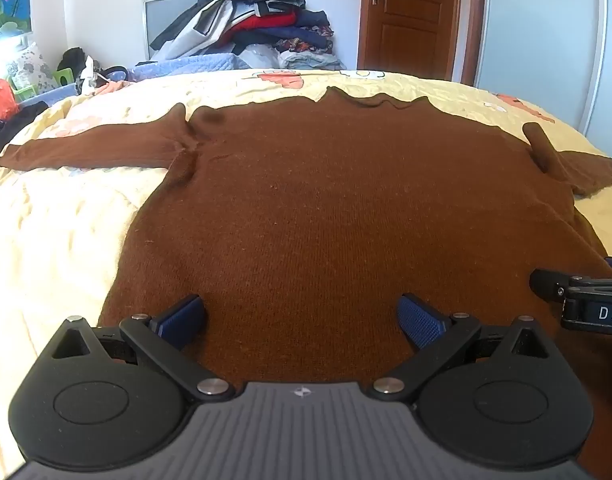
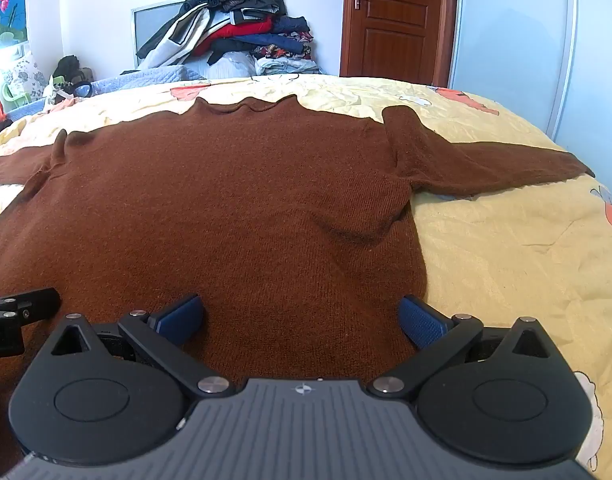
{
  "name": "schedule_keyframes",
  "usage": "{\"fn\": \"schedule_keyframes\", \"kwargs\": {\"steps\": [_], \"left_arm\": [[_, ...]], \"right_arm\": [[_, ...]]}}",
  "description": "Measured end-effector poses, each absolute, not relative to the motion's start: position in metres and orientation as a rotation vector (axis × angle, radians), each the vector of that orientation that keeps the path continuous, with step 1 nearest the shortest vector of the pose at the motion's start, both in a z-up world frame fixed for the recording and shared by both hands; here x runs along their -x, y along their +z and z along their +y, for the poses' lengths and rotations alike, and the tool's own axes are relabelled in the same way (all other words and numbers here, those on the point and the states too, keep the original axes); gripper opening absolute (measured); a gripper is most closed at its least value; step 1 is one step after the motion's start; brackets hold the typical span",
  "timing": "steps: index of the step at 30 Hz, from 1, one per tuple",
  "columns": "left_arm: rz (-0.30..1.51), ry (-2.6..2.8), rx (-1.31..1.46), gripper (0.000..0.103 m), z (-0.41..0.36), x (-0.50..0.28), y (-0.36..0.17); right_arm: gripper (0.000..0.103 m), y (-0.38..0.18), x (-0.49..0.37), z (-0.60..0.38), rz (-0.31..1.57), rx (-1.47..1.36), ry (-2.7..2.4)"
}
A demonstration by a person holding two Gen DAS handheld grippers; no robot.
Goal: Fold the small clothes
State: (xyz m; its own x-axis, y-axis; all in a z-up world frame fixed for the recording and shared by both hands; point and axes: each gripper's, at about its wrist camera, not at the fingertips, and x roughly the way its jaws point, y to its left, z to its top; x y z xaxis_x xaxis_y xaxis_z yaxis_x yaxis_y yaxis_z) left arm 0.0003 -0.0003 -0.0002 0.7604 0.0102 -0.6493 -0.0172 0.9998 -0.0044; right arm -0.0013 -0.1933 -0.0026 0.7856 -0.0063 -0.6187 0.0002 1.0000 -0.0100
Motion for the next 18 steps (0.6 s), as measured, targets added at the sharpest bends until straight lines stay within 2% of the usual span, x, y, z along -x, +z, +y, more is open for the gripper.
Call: {"fn": "schedule_keyframes", "kwargs": {"steps": [18], "left_arm": [[0.702, 0.015, 0.012, 0.103, -0.0003, -0.0001, -0.0002]], "right_arm": [[0.103, -0.0024, 0.0016, -0.1933, 0.665, 0.008, -0.003]]}}
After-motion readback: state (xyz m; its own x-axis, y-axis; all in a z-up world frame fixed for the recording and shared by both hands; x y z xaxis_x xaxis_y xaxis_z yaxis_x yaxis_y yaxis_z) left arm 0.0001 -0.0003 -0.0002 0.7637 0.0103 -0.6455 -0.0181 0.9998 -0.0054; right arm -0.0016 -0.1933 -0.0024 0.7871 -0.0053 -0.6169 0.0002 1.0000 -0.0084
